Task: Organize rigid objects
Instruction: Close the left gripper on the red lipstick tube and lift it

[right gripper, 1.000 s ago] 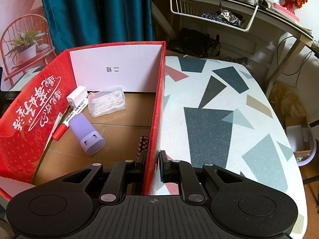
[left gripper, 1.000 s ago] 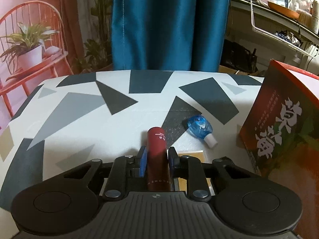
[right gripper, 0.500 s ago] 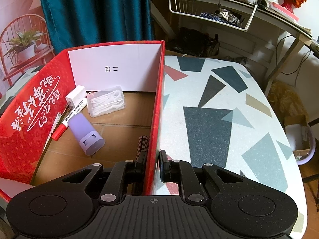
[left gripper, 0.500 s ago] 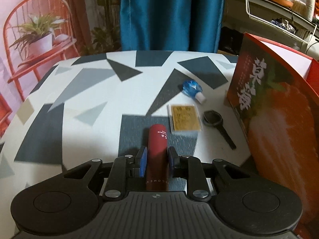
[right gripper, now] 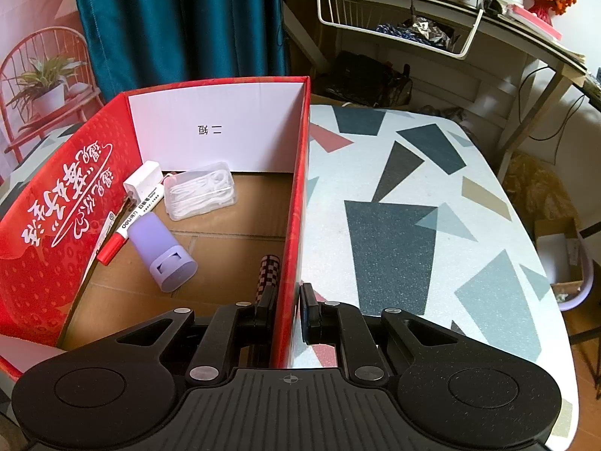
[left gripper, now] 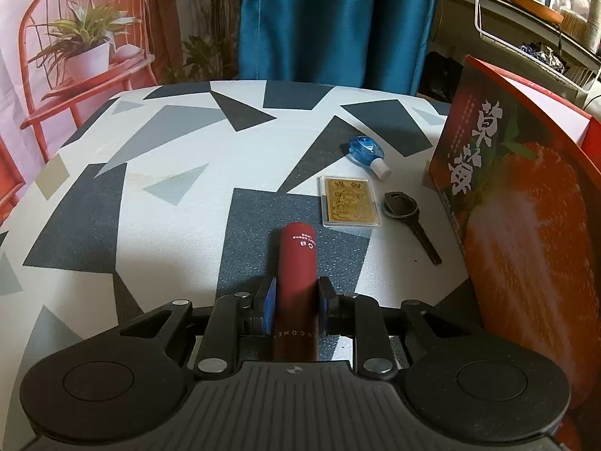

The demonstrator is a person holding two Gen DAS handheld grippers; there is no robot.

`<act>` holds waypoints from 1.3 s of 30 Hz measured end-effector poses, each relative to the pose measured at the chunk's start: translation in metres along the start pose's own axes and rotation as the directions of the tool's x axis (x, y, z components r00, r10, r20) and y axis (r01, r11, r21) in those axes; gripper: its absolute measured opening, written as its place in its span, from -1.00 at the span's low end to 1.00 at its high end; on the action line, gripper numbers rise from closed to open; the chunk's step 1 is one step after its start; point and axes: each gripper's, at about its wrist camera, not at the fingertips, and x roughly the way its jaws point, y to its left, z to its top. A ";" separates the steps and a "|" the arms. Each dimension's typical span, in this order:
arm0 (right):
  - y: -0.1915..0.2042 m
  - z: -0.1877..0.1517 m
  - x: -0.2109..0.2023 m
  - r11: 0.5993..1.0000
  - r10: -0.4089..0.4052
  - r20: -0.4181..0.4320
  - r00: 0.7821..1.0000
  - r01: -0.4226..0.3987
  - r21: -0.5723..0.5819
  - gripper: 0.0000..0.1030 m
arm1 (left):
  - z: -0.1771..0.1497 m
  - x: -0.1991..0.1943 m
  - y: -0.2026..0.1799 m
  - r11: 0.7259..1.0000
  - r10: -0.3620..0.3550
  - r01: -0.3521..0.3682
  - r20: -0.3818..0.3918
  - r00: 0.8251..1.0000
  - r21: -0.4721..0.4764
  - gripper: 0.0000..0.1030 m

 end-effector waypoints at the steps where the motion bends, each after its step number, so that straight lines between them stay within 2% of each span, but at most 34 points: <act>1: 0.000 0.000 0.000 1.000 0.000 0.000 1.000 0.000 0.000 -0.76 | -0.001 0.000 0.000 1.000 0.000 0.000 0.004 1.000 0.000 -0.52; 9: 0.000 0.000 0.000 1.000 0.002 0.001 1.000 -0.002 0.003 -0.76 | -0.008 -0.004 -0.003 1.000 0.013 -0.013 0.045 0.999 0.005 -0.53; 10: -0.001 0.000 0.000 1.000 0.003 0.001 1.000 -0.003 0.005 -0.76 | -0.008 -0.005 -0.003 1.000 0.000 0.000 0.040 0.999 0.001 -0.53; 12: -0.001 0.000 0.000 1.000 0.006 0.002 1.000 -0.006 0.007 -0.77 | -0.006 -0.010 -0.002 0.997 -0.074 0.074 0.045 0.996 0.005 -0.53; 13: -0.001 0.000 0.000 1.000 0.007 0.002 1.000 -0.007 0.007 -0.77 | -0.004 -0.015 -0.004 0.996 -0.083 0.082 0.062 0.995 0.022 -0.53; 19: 0.000 0.000 0.000 1.000 0.004 0.002 1.000 -0.004 0.007 -0.77 | 0.033 -0.051 -0.019 0.984 -0.169 0.155 0.182 0.969 0.087 -0.59; 20: 0.000 0.000 0.000 1.000 0.005 0.002 1.000 -0.005 0.009 -0.77 | 0.040 -0.058 -0.023 0.980 -0.191 0.174 0.202 0.961 0.102 -0.68; 21: 0.000 -0.001 0.000 1.000 0.005 0.003 1.000 -0.005 0.009 -0.77 | 0.046 -0.063 -0.028 0.975 -0.210 0.188 0.213 0.954 0.116 -0.90; 24: -0.001 -0.001 0.000 1.000 0.004 0.003 1.000 -0.004 0.008 -0.77 | 0.058 -0.070 -0.040 0.965 -0.242 0.211 0.226 0.943 0.154 -0.90; 26: -0.001 -0.001 0.000 1.000 0.005 0.002 1.000 -0.005 0.009 -0.77 | 0.058 -0.065 -0.042 0.967 -0.227 0.195 0.214 0.950 0.162 -0.90; 30: -0.001 -0.002 0.000 1.000 0.008 0.004 1.000 -0.008 0.006 -0.77 | 0.040 -0.049 -0.020 0.976 -0.212 0.202 0.138 0.968 0.082 -0.89; 32: -0.001 -0.002 0.000 1.000 0.008 0.006 1.000 -0.008 0.006 -0.77 | 0.031 -0.050 -0.006 0.970 -0.242 0.240 0.116 0.963 0.031 -0.81; 33: -0.001 -0.002 0.000 1.000 0.008 0.005 1.000 -0.008 0.006 -0.76 | 0.027 -0.051 -0.003 0.965 -0.263 0.262 0.111 0.958 0.028 -0.60; 34: -0.001 -0.002 0.000 1.000 0.008 0.006 1.000 -0.008 0.007 -0.76 | 0.023 -0.053 -0.003 0.960 -0.279 0.276 0.107 0.954 0.040 -0.28; 35: -0.001 -0.002 -0.001 1.000 0.008 0.007 1.000 -0.008 0.009 -0.76 | 0.018 -0.056 -0.008 0.958 -0.283 0.276 0.106 0.953 0.075 -0.18; 37: -0.002 -0.002 0.000 1.000 0.008 0.008 1.000 -0.008 0.013 -0.76 | 0.010 -0.055 -0.018 0.949 -0.297 0.283 0.090 0.951 0.139 -0.14; 39: -0.001 -0.002 0.000 1.000 0.006 0.008 1.000 -0.006 0.013 -0.76 | 0.005 -0.046 -0.028 0.932 -0.332 0.320 0.043 0.942 0.169 -0.14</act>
